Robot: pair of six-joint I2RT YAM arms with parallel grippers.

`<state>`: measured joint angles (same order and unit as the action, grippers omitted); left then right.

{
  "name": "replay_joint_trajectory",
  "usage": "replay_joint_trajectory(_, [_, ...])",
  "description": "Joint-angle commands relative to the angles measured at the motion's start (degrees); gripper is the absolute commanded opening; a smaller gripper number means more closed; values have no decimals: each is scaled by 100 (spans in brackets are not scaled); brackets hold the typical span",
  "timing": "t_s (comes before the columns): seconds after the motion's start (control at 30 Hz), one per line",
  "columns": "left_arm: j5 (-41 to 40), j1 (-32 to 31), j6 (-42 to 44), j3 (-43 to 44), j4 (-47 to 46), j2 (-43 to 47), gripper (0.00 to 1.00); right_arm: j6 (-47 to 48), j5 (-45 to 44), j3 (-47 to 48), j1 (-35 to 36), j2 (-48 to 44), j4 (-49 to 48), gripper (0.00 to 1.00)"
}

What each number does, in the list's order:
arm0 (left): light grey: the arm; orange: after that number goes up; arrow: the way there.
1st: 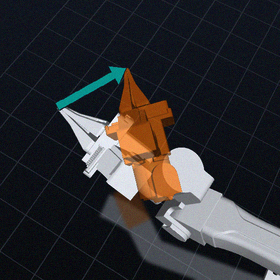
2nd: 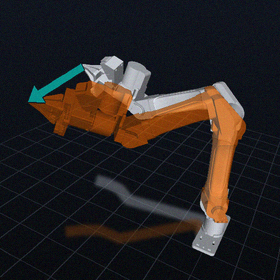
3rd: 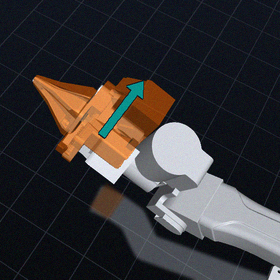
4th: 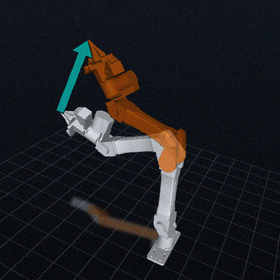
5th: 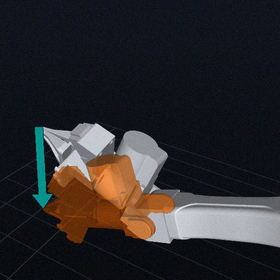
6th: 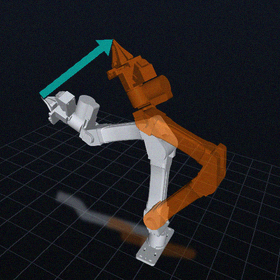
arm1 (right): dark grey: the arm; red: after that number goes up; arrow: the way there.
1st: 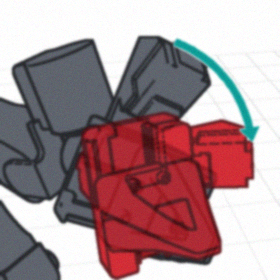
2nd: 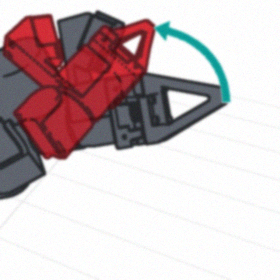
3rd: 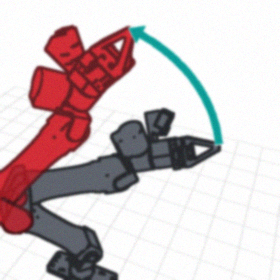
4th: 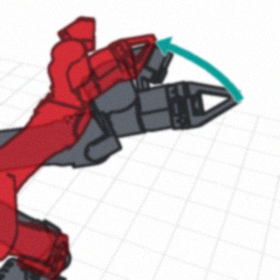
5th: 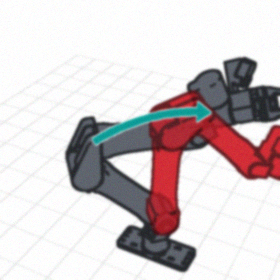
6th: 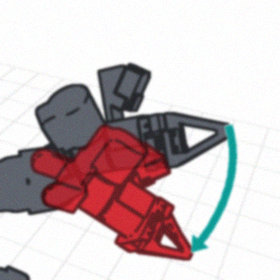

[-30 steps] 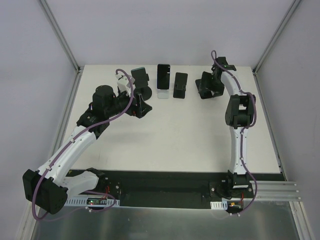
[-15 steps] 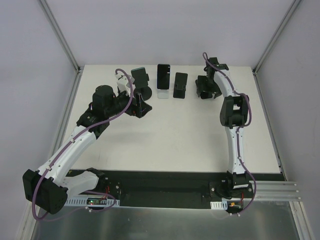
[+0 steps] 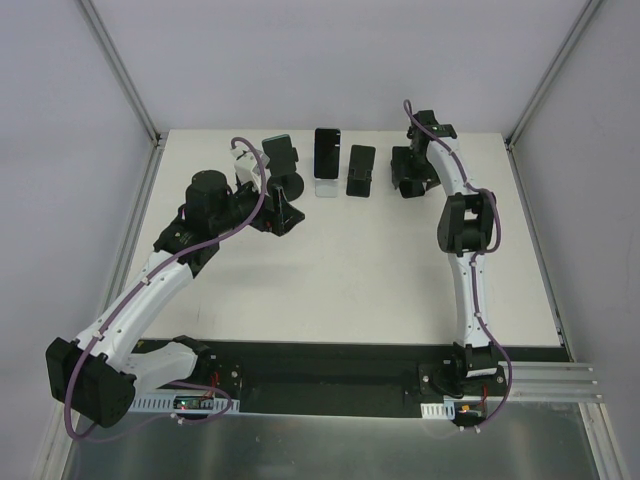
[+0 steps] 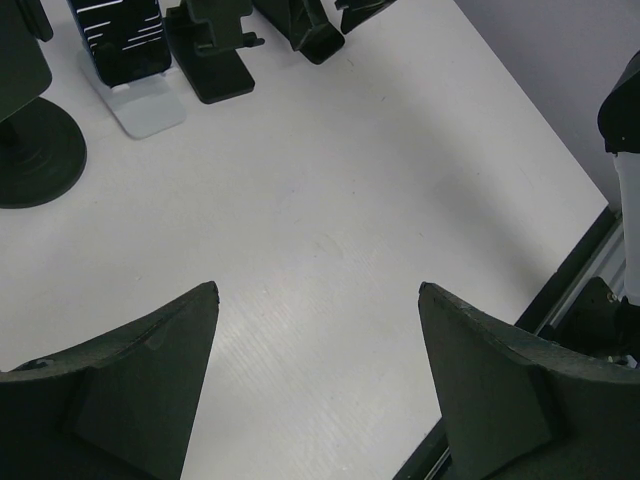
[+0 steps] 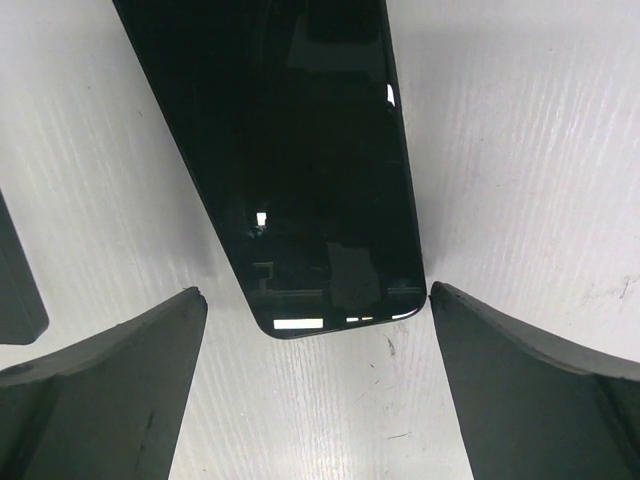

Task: Place the phone on the phone stand

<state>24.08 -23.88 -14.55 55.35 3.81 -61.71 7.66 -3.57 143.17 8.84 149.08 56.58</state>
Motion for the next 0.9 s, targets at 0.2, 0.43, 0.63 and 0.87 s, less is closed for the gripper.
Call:
replay_joint_trajectory(0.2, [247, 59, -136, 160, -162, 1, 79, 315, -38, 518, 65, 78, 20, 97])
replay_joint_trajectory(0.43, [282, 59, -163, 151, -170, -7, 79, 157, 305, 299, -84, -19, -23, 96])
replay_joint_trajectory(0.63, [282, 59, -145, 142, -179, -51, 79, -713, 1279, -554, -453, -230, -893, 96])
replay_joint_trajectory(0.87, [291, 59, -145, 142, -179, -87, 79, -1574, 2106, -702, -550, -36, -1525, 96])
